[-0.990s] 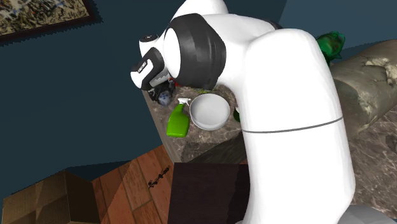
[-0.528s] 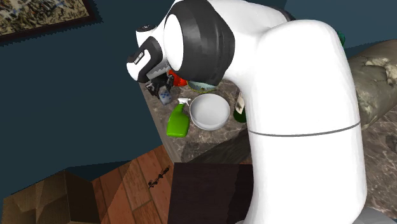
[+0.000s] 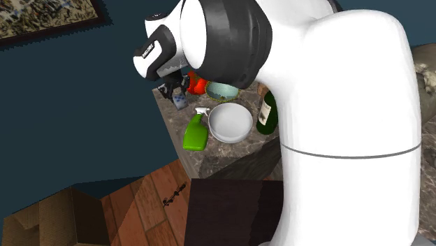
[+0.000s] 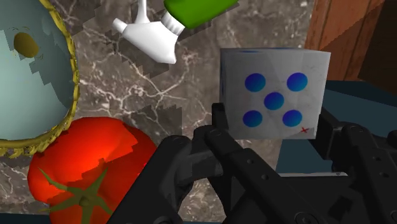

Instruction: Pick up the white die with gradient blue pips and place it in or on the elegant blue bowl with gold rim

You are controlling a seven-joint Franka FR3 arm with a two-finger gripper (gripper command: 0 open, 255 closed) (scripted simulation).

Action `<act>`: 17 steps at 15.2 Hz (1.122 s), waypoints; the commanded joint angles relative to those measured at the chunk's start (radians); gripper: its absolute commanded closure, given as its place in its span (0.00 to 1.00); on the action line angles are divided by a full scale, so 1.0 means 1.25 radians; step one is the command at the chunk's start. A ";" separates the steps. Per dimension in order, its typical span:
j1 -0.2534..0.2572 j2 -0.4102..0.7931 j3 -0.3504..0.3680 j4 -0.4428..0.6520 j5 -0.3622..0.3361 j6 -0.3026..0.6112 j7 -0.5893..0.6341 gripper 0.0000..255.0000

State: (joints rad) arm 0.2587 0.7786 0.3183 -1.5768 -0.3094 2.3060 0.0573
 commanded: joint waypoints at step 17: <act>-0.071 -0.095 0.017 0.000 0.038 -0.091 -0.082 1.00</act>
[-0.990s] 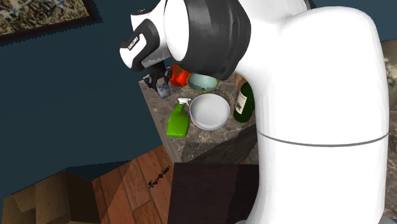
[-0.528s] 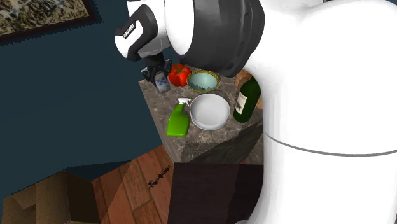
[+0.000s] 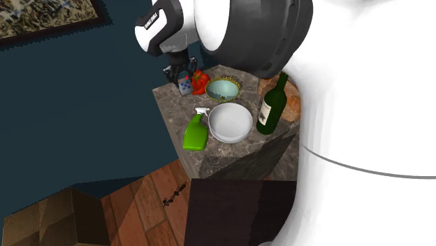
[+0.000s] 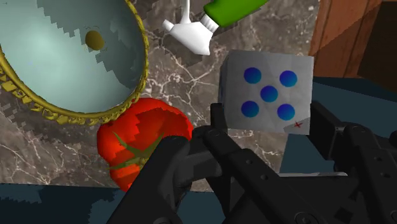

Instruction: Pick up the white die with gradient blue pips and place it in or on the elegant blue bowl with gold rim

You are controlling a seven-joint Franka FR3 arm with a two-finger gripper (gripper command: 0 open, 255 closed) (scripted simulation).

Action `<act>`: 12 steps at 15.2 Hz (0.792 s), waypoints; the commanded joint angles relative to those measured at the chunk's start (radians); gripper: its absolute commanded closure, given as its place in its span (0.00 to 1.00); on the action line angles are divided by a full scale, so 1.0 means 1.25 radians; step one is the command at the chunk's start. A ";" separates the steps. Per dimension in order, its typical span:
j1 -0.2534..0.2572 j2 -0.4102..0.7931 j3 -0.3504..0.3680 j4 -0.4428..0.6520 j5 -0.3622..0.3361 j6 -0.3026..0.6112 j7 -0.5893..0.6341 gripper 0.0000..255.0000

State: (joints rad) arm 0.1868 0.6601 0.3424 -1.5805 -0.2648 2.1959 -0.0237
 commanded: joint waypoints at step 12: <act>-0.155 0.041 -0.032 0.096 0.020 -0.047 -0.211 1.00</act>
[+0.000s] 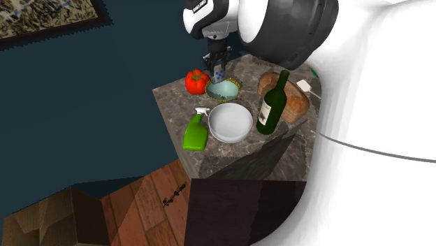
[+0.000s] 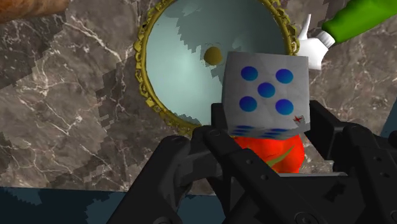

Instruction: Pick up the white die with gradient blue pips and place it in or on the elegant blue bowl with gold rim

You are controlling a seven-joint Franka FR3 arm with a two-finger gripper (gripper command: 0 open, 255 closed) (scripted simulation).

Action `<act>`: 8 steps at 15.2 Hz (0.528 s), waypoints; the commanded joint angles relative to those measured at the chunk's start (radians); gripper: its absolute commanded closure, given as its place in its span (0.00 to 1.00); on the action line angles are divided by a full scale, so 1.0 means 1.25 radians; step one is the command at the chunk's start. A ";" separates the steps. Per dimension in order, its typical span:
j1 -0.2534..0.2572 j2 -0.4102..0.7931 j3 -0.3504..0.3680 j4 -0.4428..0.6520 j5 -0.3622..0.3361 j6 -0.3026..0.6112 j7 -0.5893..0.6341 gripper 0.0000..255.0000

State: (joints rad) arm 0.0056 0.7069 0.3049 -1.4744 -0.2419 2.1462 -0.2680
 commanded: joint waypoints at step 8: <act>-0.017 0.054 -0.014 0.021 -0.009 0.034 -0.028 1.00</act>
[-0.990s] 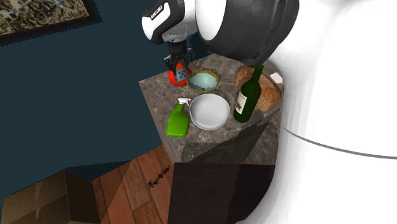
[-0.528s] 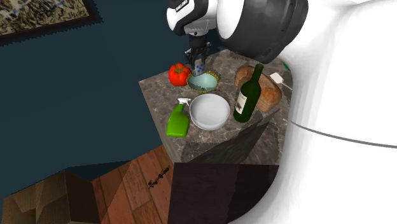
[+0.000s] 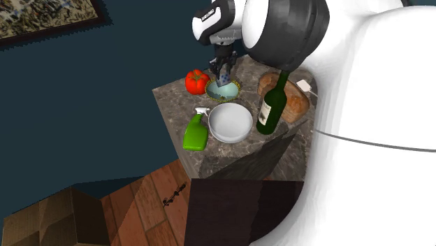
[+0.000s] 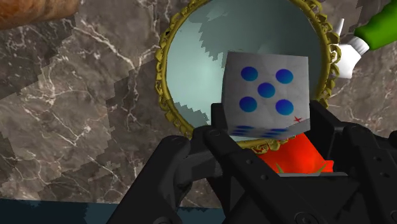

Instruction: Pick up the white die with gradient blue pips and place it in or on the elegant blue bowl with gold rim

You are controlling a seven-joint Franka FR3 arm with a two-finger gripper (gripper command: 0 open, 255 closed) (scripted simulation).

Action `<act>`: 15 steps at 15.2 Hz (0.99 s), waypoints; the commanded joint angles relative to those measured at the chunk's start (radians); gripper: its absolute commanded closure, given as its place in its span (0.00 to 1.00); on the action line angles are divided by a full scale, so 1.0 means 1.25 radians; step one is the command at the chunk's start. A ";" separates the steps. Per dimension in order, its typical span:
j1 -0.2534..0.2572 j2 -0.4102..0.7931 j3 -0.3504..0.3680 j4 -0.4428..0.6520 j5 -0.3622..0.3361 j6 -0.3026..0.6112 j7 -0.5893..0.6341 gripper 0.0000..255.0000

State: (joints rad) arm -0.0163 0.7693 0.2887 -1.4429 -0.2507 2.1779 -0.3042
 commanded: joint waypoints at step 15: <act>0.008 0.059 -0.013 -0.001 -0.015 0.060 0.008 1.00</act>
State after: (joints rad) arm -0.0067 0.8433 0.2721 -1.4442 -0.2692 2.2529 -0.2943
